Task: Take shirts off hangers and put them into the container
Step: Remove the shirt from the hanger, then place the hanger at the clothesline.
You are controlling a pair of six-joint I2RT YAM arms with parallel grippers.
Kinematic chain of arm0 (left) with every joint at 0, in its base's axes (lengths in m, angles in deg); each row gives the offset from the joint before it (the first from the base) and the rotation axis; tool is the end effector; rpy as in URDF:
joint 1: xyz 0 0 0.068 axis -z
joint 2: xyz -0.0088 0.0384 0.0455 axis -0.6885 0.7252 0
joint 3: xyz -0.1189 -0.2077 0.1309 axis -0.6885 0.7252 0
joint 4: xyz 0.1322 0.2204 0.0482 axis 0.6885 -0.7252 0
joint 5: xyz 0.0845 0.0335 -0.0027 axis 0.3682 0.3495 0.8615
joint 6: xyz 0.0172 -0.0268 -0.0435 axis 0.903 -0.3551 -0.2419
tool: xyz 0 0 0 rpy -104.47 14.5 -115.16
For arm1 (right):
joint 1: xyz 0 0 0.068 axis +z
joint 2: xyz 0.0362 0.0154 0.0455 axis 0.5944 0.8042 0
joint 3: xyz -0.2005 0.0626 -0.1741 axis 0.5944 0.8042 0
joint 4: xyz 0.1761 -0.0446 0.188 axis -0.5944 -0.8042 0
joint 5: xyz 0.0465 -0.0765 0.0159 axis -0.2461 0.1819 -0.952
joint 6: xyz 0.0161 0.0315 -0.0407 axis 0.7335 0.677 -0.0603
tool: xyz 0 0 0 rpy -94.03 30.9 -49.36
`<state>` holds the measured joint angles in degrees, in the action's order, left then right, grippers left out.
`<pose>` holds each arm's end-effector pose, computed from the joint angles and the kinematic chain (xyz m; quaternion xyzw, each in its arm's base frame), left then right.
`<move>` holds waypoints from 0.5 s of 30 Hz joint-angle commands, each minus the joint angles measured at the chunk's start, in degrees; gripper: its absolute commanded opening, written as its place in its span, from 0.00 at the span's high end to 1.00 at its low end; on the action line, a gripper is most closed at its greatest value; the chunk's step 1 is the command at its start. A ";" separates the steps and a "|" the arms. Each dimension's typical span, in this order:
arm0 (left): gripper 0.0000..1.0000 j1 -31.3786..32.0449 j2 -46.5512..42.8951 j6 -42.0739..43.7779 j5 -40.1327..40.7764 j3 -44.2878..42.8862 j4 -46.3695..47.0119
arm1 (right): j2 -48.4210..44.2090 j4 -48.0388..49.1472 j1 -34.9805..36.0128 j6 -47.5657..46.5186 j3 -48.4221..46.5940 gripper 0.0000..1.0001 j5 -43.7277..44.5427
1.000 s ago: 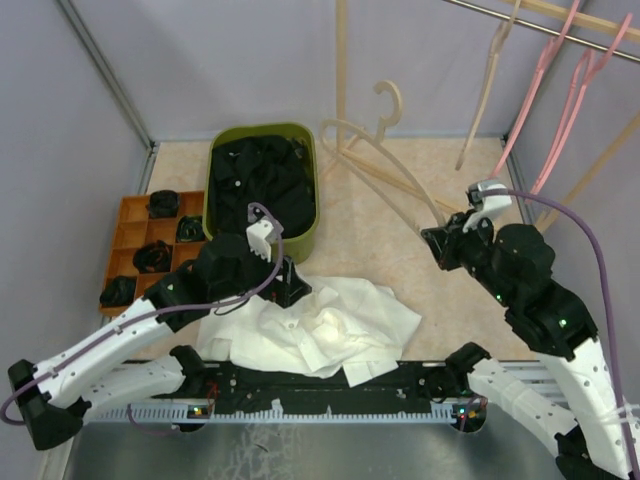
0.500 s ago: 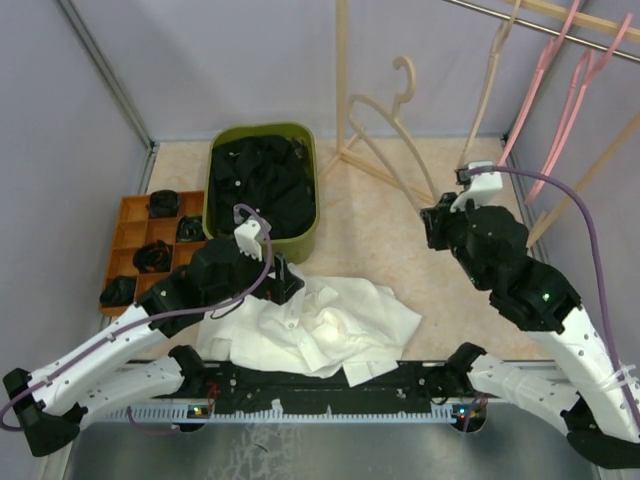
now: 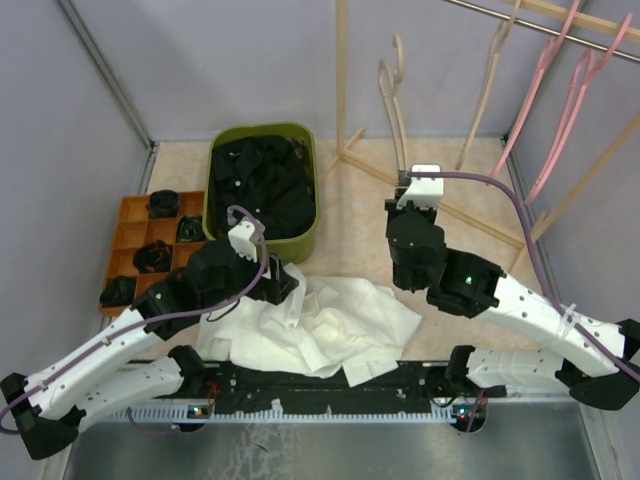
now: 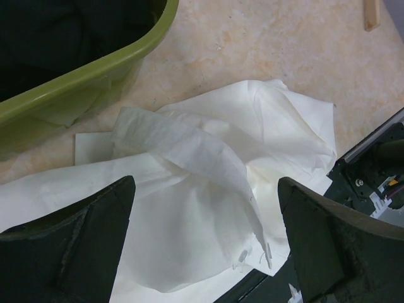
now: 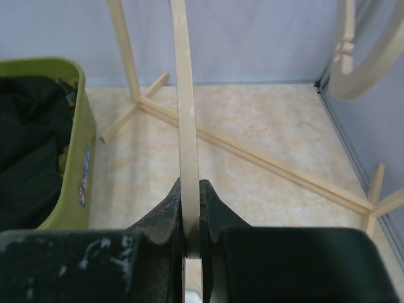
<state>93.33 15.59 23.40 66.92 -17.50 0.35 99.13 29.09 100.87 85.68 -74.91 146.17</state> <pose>0.1166 -0.1328 0.3058 0.1662 0.8414 -0.2767 0.4334 0.1141 0.1621 0.4199 0.0051 0.7367 -0.0383 0.6751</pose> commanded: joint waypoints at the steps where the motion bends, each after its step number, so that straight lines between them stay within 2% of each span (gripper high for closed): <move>1: 0.01 -0.03 -2.10 -0.68 2.57 -0.47 -0.44 | 0.01 9.58 0.46 1.68 0.17 1.00 9.32; 9: 0.01 -0.08 -1.72 -1.35 2.46 -0.82 -0.69 | 0.95 12.15 -0.58 2.59 0.98 1.00 8.47; 13: 0.01 -0.08 -1.80 -1.77 2.20 -0.30 -0.49 | 2.80 6.18 -3.99 7.54 -2.39 1.00 5.45; 15: 0.01 -0.06 -1.71 -1.77 2.26 -0.34 -0.49 | 2.51 6.18 -5.35 9.28 -2.44 1.00 5.26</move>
<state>93.33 14.04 22.24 68.73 -17.50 0.24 101.77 34.33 97.70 88.91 -74.02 150.87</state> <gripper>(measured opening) 0.994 0.061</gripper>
